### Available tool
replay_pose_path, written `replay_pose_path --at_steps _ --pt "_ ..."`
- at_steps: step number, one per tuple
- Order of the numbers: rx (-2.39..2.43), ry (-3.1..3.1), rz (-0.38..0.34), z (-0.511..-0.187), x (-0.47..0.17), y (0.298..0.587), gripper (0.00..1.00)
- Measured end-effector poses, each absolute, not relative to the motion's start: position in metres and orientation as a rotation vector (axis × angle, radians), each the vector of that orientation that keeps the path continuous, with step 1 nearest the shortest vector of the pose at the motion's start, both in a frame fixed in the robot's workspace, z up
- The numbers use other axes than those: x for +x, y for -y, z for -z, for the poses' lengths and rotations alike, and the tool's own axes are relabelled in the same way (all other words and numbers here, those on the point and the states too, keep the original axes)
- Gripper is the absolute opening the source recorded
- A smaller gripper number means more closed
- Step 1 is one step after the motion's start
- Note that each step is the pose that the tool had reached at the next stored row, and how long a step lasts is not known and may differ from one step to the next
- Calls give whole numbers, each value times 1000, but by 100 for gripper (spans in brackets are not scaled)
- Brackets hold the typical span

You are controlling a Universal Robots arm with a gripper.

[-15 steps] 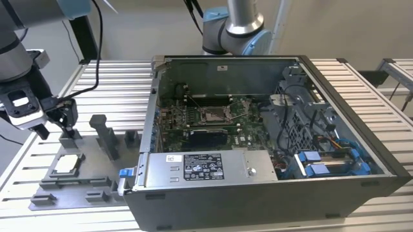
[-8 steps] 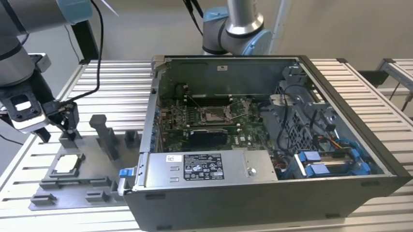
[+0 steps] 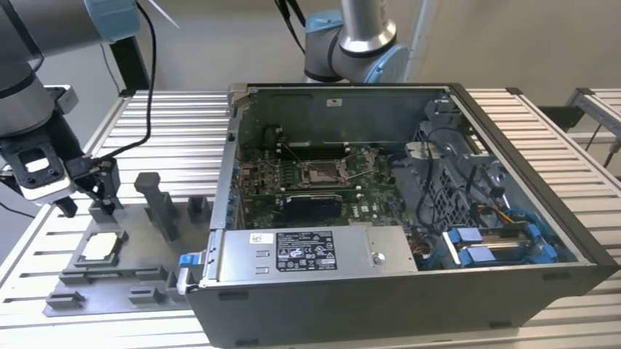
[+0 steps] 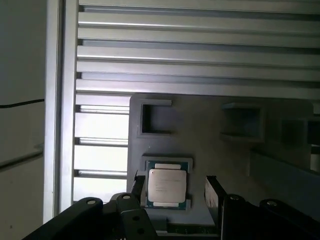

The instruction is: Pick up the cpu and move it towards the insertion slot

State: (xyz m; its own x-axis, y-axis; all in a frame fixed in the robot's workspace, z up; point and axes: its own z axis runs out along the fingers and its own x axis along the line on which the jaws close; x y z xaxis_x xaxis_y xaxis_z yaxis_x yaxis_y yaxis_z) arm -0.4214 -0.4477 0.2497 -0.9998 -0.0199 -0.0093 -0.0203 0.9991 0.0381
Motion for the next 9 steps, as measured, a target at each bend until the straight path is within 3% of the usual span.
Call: replay_pose_path --at_steps 9 --pt "-32 -3132 -60 -246 -421 448 100"
